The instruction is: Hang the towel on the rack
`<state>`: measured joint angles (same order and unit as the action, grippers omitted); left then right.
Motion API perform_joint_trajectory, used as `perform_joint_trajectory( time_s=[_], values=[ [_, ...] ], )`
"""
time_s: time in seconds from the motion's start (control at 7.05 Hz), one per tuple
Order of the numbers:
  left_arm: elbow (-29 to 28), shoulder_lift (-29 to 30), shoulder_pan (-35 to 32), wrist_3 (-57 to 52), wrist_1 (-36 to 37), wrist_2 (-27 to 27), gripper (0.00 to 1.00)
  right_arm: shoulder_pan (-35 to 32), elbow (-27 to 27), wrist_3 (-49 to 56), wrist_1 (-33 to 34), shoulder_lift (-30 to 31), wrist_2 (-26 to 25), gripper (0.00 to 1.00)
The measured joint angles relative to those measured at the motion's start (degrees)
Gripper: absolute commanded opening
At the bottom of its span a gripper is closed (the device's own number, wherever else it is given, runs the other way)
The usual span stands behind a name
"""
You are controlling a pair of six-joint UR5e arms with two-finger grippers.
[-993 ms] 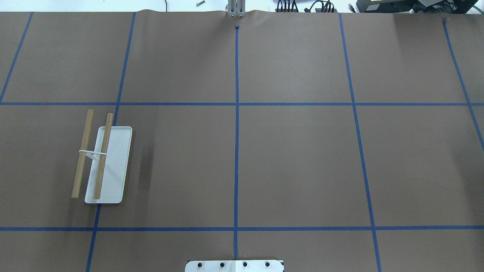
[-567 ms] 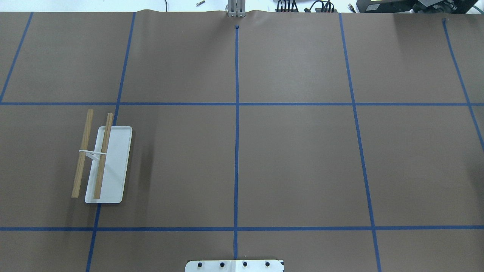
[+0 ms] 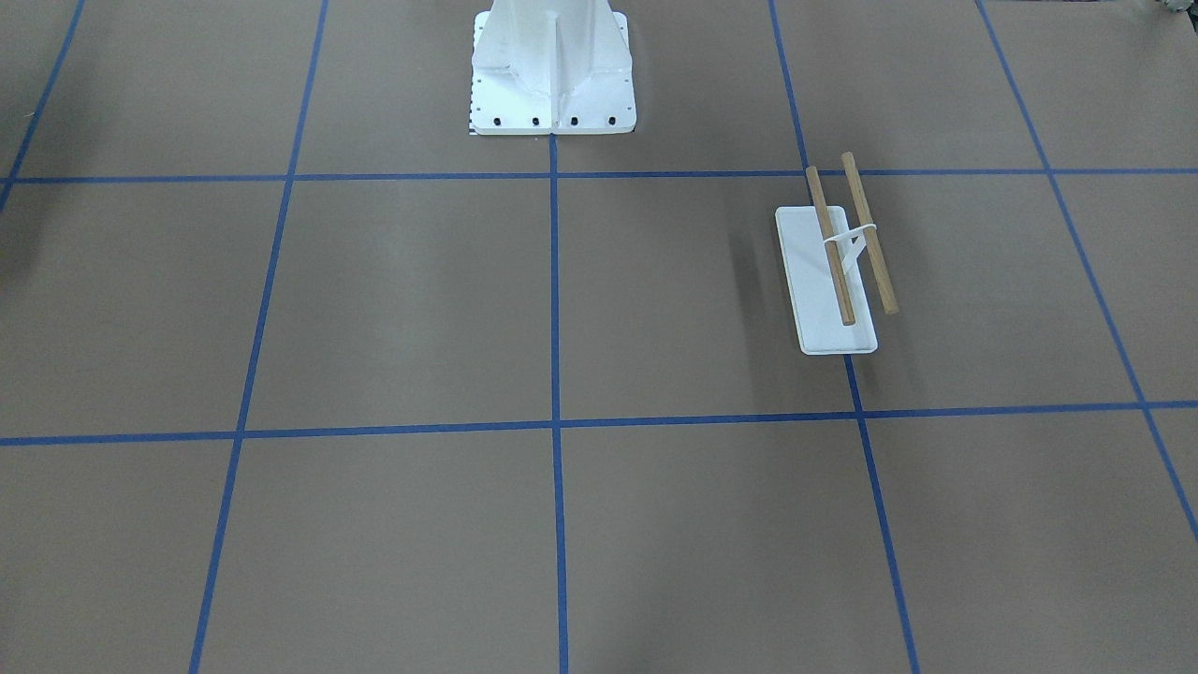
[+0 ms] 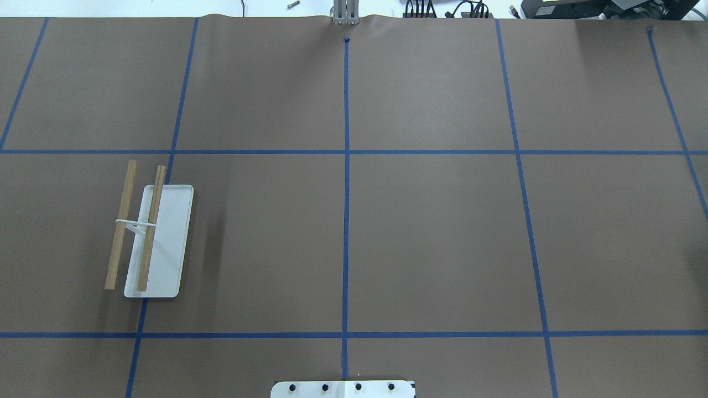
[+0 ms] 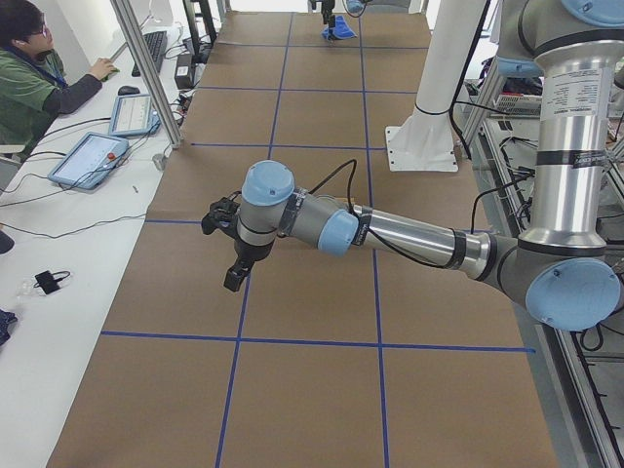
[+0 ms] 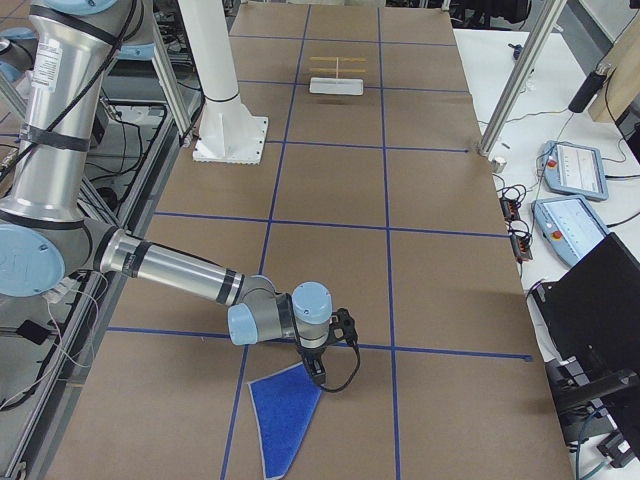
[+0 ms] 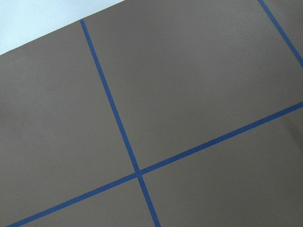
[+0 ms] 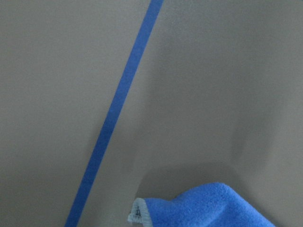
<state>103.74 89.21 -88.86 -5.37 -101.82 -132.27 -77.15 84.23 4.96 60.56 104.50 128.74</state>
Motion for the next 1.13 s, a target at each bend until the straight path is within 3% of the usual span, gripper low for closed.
perform_joint_trajectory(
  time_s=[0.14, 0.28, 0.43, 0.57, 1.13],
  values=[
    [0.0, 0.0, 0.0, 0.0, -0.15, 0.0, 0.99, 0.57, -0.23, -0.03, 0.0, 0.0, 0.01, 0.44],
    [0.0, 0.0, 0.0, 0.0, -0.22, 0.0, 0.99, 1.0, -0.54, -0.03, 0.0, -0.01, 0.02, 0.37],
    [-0.01, 0.0, 0.0, 0.0, -0.28, 0.0, 0.99, 1.52, -0.89, -0.02, -0.02, -0.05, 0.02, 0.12],
    [-0.05, 0.0, 0.0, 0.01, -0.3, 0.0, 0.99, 1.77, -1.07, 0.08, -0.06, -0.1, 0.0, 0.0],
    [-0.4, 0.0, 0.0, 0.01, -0.31, 0.0, 0.99, 1.62, -0.4, 0.98, -0.17, -0.17, -1.85, 0.0]
  ],
)
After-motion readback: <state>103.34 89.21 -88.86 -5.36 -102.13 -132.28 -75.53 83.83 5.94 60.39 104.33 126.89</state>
